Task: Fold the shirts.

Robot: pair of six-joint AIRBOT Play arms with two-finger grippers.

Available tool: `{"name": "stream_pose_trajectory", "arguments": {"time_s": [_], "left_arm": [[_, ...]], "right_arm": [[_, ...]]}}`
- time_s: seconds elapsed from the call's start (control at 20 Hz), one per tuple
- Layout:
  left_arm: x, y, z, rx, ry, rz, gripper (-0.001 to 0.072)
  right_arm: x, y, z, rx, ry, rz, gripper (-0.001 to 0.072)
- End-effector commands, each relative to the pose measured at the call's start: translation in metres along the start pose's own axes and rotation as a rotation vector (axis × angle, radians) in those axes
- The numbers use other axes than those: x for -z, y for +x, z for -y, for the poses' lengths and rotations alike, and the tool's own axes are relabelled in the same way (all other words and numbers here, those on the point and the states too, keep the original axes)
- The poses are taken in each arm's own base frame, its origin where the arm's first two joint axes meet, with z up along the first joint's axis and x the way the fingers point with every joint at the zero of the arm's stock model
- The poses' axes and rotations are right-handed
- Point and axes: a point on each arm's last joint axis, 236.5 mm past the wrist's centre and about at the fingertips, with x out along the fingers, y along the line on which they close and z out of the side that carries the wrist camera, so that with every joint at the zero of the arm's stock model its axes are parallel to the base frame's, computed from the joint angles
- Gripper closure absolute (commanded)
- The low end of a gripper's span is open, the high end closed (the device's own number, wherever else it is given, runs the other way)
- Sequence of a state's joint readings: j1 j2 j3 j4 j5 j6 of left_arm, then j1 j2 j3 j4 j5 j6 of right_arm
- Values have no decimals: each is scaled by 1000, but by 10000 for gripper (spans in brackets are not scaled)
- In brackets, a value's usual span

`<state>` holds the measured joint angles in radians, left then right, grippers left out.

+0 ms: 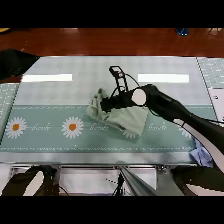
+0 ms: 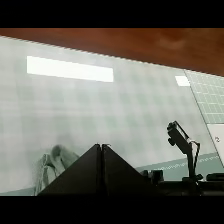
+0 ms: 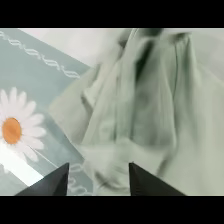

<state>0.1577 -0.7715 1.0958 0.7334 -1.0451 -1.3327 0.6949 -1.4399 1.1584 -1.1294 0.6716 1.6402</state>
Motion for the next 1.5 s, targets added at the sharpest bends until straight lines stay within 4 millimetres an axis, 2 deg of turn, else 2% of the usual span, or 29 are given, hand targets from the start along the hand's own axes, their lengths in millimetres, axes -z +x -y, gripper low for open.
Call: {"name": "stream_pose_trajectory", "arguments": {"time_s": [0.0,0.05,0.15,0.3,0.35,0.4,0.45,0.5,0.55,0.6,0.65,0.7,0.8,0.95,1.05,1.2,1.25,1.3,1.35,1.4,1.45], "left_arm": [[4,-5,1,-1,4,-15,680],[5,-4,-1,-8,5,-19,680],[6,-2,-7,-23,7,-27,680],[10,2,-22,-75,26,-50,679],[11,2,-27,-92,35,-56,679],[12,1,-31,-107,44,-61,679],[13,1,-33,-117,51,-66,677],[15,1,-35,-123,61,-74,631],[15,1,-35,-124,70,-77,520],[15,1,-36,-129,72,-78,397],[16,1,-36,-129,72,-80,369],[17,0,-36,-127,72,-86,369],[22,0,-35,-123,70,-106,369],[33,-1,-33,-113,66,-151,370],[37,-1,-32,-109,65,-168,370],[42,-2,-31,-104,60,-188,370],[42,-2,-31,-103,59,-191,370],[43,-2,-30,-103,47,-195,371],[43,-2,-30,-104,41,-195,371],[43,-2,-30,-104,41,-195,371],[43,-2,-31,-105,41,-195,372]], "right_arm": [[-3,-1,-1,13,-39,17,258],[4,-15,17,66,-75,-33,259],[24,-61,83,272,-152,-176,258],[46,-168,203,652,-136,-346,256],[57,-195,230,698,-54,-352,256],[73,-209,246,690,49,-344,256],[95,-211,252,636,161,-337,234],[120,-204,250,543,277,-326,127],[140,-189,239,418,391,-305,110],[150,-170,223,292,474,-269,110],[153,-150,208,171,545,-210,110],[150,-134,198,91,605,-146,110],[139,-109,192,20,719,-12,110],[131,-85,188,46,717,84,112],[117,-69,182,68,696,146,117],[114,-38,173,80,797,186,130],[119,-29,170,82,822,173,170],[122,-23,166,79,830,158,386],[121,-23,161,66,818,149,659],[113,-27,154,37,782,150,682],[96,-39,143,-3,685,168,681]]}}
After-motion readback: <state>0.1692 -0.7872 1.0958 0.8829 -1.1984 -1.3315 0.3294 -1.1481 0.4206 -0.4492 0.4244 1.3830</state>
